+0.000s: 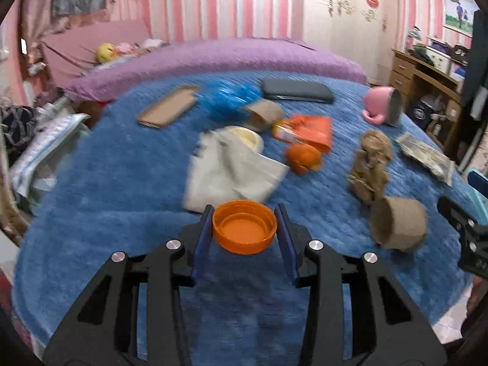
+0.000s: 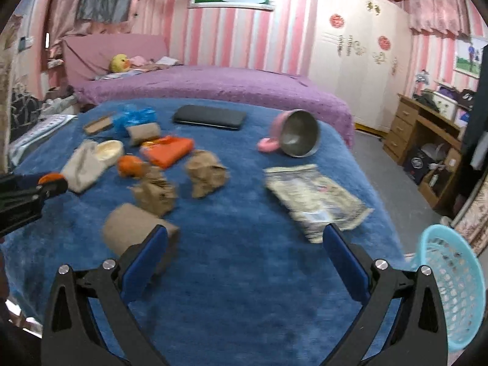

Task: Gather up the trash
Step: 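Grasp the orange bottle cap with the left tool while the right tool grasps the brown paper cup, then carry cap and cup to the blue basket and open both tools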

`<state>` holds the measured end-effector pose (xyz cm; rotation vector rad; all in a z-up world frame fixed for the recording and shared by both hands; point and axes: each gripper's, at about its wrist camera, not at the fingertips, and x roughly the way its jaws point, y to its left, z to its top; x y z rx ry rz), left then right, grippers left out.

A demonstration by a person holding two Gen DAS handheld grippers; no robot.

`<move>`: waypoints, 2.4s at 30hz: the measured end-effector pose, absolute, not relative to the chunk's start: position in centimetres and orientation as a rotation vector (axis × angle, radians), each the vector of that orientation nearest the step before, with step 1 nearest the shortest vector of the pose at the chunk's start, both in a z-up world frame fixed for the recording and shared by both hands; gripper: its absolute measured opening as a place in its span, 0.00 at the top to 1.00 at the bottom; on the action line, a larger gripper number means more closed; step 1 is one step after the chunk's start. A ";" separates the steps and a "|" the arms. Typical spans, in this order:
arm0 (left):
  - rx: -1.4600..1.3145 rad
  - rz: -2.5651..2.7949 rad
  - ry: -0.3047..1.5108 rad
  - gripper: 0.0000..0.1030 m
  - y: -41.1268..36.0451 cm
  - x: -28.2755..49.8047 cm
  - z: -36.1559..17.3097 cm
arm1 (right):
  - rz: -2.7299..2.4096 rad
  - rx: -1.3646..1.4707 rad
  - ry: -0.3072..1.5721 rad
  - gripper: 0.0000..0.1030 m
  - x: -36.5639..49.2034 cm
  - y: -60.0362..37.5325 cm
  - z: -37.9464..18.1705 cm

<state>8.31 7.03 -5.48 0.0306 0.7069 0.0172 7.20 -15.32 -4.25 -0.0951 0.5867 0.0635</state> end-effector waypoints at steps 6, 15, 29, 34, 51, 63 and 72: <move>-0.024 0.094 0.702 0.62 10.1 8.5 -5.1 | 0.128 -0.072 0.620 0.04 8.0 -11.9 -4.7; -0.071 0.101 0.710 0.62 11.0 8.8 -5.1 | 0.177 -0.066 0.698 0.10 9.1 -9.2 -6.2; -0.049 0.096 0.699 0.62 9.3 8.7 -4.7 | 0.332 0.017 0.700 0.50 8.9 -11.0 -5.8; -0.042 0.081 0.677 0.62 6.9 8.5 -3.2 | 0.285 0.041 0.661 0.50 7.9 -15.4 -4.3; -0.005 -0.298 0.577 0.62 -19.6 8.2 0.4 | -0.167 0.037 0.586 0.50 2.3 -45.2 0.2; 0.098 -0.551 0.658 0.62 -38.3 6.0 -4.0 | -0.337 0.079 0.622 0.50 -1.4 -54.6 -2.5; 0.131 -0.524 0.653 0.11 -39.2 6.4 -4.1 | -0.339 0.102 0.625 0.50 -2.1 -55.3 -3.5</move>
